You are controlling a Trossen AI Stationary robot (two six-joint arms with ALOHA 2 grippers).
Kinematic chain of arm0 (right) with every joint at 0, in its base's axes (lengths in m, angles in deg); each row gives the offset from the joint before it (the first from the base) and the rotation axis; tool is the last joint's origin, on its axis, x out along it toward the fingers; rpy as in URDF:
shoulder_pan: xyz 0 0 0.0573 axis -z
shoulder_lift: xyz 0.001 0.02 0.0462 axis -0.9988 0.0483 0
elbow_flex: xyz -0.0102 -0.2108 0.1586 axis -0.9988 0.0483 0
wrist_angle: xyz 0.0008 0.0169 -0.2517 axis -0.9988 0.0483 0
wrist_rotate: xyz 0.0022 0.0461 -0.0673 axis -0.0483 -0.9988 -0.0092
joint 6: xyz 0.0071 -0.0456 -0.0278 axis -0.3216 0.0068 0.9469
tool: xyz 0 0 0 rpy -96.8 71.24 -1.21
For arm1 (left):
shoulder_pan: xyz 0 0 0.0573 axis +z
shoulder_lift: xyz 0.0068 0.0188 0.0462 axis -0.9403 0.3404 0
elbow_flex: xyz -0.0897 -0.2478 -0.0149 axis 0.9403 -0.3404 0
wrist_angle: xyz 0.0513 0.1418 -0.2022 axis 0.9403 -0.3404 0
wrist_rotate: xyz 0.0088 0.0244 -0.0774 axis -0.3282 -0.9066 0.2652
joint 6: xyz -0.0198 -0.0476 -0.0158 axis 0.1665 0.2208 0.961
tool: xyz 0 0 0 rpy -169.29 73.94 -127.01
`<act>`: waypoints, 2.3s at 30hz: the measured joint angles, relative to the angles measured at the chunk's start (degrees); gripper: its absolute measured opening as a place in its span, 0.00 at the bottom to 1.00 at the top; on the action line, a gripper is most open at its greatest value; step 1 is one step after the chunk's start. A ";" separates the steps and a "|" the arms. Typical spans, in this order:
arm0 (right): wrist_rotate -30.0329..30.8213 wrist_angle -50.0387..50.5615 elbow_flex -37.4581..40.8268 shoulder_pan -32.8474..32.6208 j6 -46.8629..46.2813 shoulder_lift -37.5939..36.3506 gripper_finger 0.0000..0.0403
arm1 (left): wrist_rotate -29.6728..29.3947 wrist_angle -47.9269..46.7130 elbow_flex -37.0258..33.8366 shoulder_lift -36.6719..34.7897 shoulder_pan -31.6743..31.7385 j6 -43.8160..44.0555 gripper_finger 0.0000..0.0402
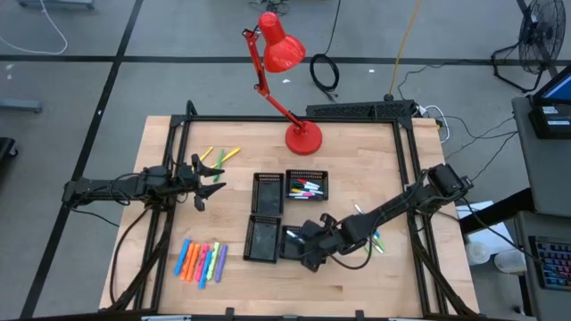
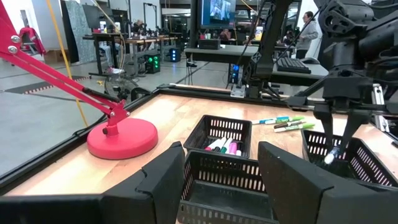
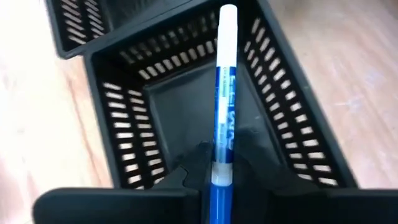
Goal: Pick & Place Markers
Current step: Put the blue marker pen into the bottom right black bin, then put the green marker pen into the bottom right black bin
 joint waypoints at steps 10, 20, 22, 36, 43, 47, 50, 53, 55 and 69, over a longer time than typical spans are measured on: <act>-0.47 -2.49 0.00 -0.09 3.93 -1.12 0.24 | -0.01 0.00 0.00 0.00 0.00 0.00 0.52; 5.19 5.01 -0.02 -5.48 -5.18 -8.11 0.24 | 0.00 -0.01 0.00 0.00 0.01 0.00 0.52; 8.88 10.01 -0.01 -7.45 -7.81 -8.57 0.23 | -0.02 -0.01 0.00 0.00 0.01 0.00 0.52; -1.42 23.89 13.12 -11.95 -38.66 -8.82 0.20 | -0.01 -0.01 0.00 0.00 0.01 0.00 0.52; -7.96 21.68 17.51 -10.51 -41.85 -9.25 0.19 | 0.00 -0.02 0.00 0.00 -0.01 0.00 0.52; -5.59 18.32 17.70 -9.90 -40.27 -10.22 0.19 | -0.01 0.01 0.00 0.00 0.01 0.00 0.52; 0.22 15.41 17.94 -9.98 -36.64 -10.63 0.19 | 0.00 0.01 0.00 0.00 -0.01 0.00 0.52; 3.62 12.22 17.84 -9.57 -36.30 -10.67 0.20 | -0.02 -0.06 0.00 0.00 0.01 0.00 0.52; 2.53 10.76 17.99 -9.06 -34.09 -10.67 0.19 | 0.00 -0.08 0.00 0.00 0.01 0.00 0.52; 3.38 13.04 17.77 -7.20 -30.35 -15.04 0.12 | 0.00 -0.04 0.00 0.00 -0.01 0.00 0.52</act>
